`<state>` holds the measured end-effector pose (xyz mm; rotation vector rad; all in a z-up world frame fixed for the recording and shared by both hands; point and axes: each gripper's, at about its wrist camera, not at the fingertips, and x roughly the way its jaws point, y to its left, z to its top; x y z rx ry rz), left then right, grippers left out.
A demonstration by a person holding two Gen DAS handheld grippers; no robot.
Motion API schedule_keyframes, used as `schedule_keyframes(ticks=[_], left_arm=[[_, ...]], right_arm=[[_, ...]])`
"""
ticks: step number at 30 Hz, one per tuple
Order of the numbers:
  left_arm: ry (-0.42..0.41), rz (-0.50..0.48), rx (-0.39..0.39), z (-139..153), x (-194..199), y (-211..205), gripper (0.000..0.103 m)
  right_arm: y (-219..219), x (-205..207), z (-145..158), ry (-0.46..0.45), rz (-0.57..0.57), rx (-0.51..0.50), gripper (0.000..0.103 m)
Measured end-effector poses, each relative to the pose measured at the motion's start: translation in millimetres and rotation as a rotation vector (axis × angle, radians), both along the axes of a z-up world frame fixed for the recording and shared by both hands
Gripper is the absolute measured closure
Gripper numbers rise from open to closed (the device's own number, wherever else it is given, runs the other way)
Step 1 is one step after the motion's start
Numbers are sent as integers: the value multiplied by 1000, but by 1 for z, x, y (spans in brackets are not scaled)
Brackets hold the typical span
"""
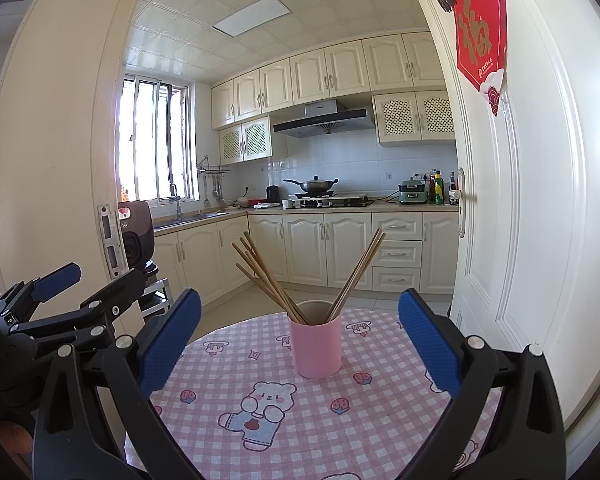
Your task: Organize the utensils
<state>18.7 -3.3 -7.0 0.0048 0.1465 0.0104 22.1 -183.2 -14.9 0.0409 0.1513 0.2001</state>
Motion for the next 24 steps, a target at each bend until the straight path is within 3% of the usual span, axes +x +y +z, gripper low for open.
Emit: schedule_keyframes(ticks=[24], left_arm=[[30, 1, 1, -9, 8, 1, 10]], right_arm=[[-1, 7, -6, 21, -1, 4, 8]])
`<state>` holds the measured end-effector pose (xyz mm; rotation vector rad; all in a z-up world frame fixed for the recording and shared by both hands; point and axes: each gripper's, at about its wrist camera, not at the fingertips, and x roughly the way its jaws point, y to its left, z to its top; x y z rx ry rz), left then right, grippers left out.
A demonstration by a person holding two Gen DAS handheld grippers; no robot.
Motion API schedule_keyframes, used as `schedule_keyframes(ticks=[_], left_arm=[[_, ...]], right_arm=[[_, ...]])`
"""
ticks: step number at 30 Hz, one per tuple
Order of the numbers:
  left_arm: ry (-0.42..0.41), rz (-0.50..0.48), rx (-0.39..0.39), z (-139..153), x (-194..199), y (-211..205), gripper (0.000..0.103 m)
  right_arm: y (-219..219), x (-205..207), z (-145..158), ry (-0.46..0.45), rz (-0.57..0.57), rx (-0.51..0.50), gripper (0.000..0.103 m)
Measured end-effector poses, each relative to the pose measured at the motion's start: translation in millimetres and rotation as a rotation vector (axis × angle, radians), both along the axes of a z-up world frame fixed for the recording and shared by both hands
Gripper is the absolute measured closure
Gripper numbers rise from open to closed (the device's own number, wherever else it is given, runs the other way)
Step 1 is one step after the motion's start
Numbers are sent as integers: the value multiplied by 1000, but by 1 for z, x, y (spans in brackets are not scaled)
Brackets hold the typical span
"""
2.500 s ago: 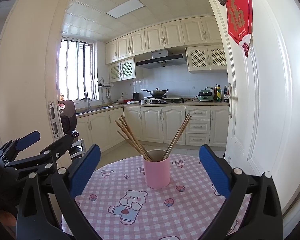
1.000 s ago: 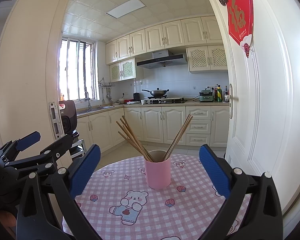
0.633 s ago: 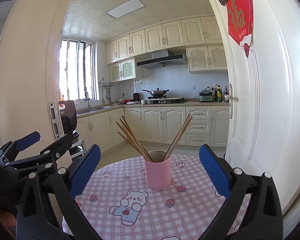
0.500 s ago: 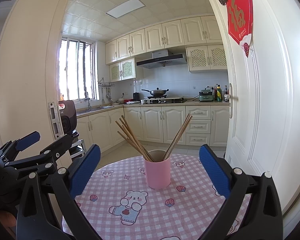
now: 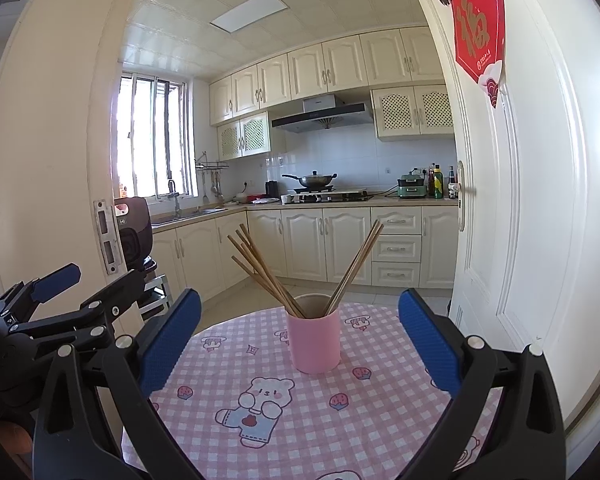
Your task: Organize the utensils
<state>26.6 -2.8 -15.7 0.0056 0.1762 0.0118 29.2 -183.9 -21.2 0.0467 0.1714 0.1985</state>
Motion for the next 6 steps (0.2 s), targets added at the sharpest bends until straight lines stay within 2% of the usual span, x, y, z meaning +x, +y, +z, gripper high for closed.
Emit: schedule_keyframes(ticks=[6], left_arm=[[43, -8, -6, -7, 9, -1, 9]], right_arm=[[0, 10, -7, 31, 2, 5, 8]])
